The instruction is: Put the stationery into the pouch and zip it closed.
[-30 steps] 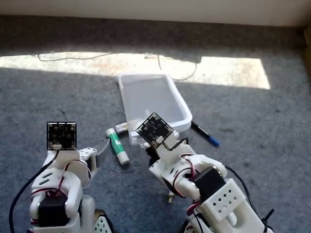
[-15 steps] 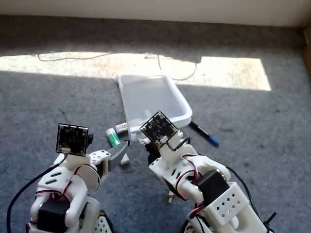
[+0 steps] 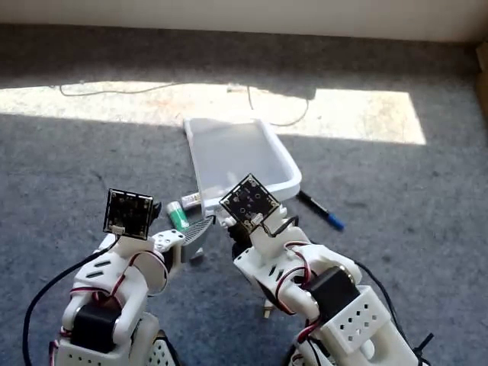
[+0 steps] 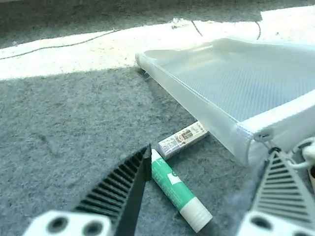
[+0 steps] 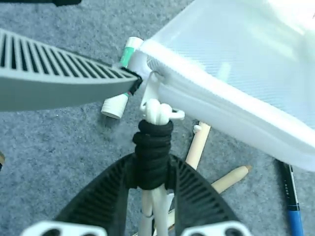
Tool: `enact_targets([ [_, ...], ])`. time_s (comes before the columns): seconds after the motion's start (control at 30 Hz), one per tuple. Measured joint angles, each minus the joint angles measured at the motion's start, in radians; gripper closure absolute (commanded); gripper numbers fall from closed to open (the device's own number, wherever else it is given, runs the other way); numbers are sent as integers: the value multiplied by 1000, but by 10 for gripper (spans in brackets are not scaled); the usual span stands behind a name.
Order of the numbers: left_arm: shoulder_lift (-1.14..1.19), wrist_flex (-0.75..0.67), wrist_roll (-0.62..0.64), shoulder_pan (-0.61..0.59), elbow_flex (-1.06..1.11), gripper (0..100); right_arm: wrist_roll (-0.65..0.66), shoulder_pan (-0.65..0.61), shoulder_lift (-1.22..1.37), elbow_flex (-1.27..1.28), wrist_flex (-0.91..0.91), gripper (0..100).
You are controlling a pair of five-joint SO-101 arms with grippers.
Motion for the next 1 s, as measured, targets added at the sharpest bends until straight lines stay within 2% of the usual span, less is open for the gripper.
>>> enact_targets([
  [0.13,2,-63,0,-46,41,686,0,0,0,0,0,984],
  [0.53,-3,-130,0,-46,89,796,0,0,0,0,0,984],
  [0.87,-2,-135,-26,-44,91,877,-3,2,0,0,-14,992],
  [1.0,0,-135,-43,-44,91,894,0,55,0,0,-18,992],
])
